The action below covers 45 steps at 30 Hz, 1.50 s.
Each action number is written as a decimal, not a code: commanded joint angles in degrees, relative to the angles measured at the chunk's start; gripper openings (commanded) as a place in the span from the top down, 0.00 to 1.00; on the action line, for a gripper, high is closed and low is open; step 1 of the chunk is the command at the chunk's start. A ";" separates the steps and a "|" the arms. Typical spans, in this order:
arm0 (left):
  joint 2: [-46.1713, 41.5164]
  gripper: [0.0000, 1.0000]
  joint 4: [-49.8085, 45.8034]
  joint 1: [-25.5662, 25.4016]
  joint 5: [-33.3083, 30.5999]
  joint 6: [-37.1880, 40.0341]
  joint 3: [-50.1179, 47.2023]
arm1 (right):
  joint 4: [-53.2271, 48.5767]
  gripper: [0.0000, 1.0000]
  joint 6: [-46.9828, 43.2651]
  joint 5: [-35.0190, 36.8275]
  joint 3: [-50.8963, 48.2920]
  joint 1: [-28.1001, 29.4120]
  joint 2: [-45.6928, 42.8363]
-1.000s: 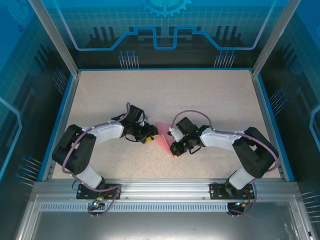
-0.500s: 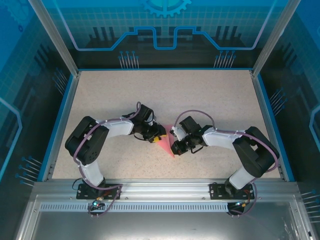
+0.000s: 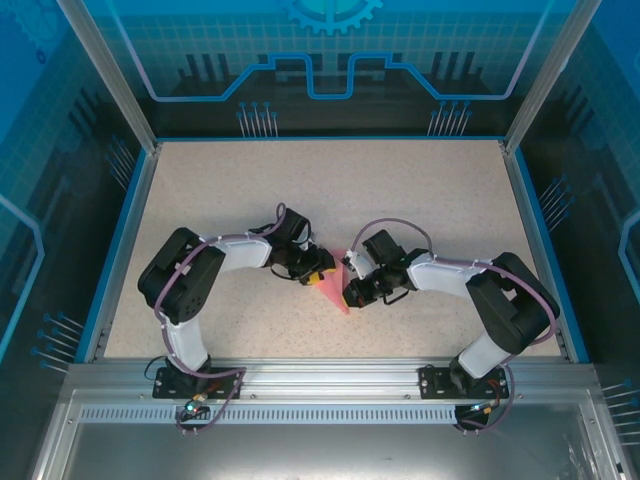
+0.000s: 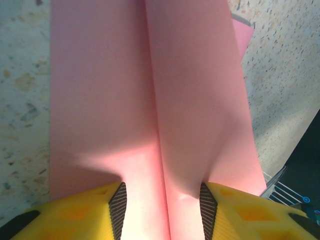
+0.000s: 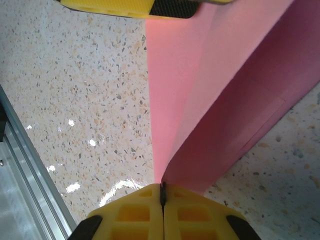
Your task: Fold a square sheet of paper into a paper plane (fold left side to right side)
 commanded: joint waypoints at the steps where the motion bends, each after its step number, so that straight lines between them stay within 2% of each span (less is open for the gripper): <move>1: 1.94 0.54 -1.76 -0.21 -0.43 0.65 0.88 | 0.49 0.92 0.46 -1.75 -0.76 -0.90 0.35; 6: 2.02 0.54 -2.37 -0.30 -1.16 1.06 0.37 | 0.88 0.84 1.44 -3.91 -0.63 -2.13 -0.68; 14: 1.65 0.54 -2.67 -0.22 -1.48 1.15 -0.09 | 4.35 0.57 5.85 -10.72 -0.13 -7.67 -2.75; 19: 1.36 0.54 -2.89 -0.27 -1.53 1.28 -0.01 | 6.08 0.53 8.81 -11.60 1.93 -10.43 0.21; 25: 1.32 0.54 -2.68 -0.27 -1.49 1.24 -0.16 | 7.52 0.56 10.63 -13.05 5.33 -10.87 4.82; 30: 1.26 0.54 -2.45 -0.28 -1.40 1.04 -0.33 | 8.30 0.64 11.00 -13.06 6.19 -10.81 7.35; 35: 1.23 0.54 -2.39 -0.27 -1.37 1.15 -0.36 | 9.18 0.79 11.20 -13.88 6.41 -10.81 9.46; 39: 1.23 0.54 -2.42 -0.29 -1.31 1.08 -0.44 | 7.62 0.98 10.11 -11.97 6.47 -10.85 9.23; 45: 1.07 0.54 -2.60 -0.29 -1.32 1.30 -0.44 | 3.24 1.00 8.02 -7.87 7.41 -10.84 9.58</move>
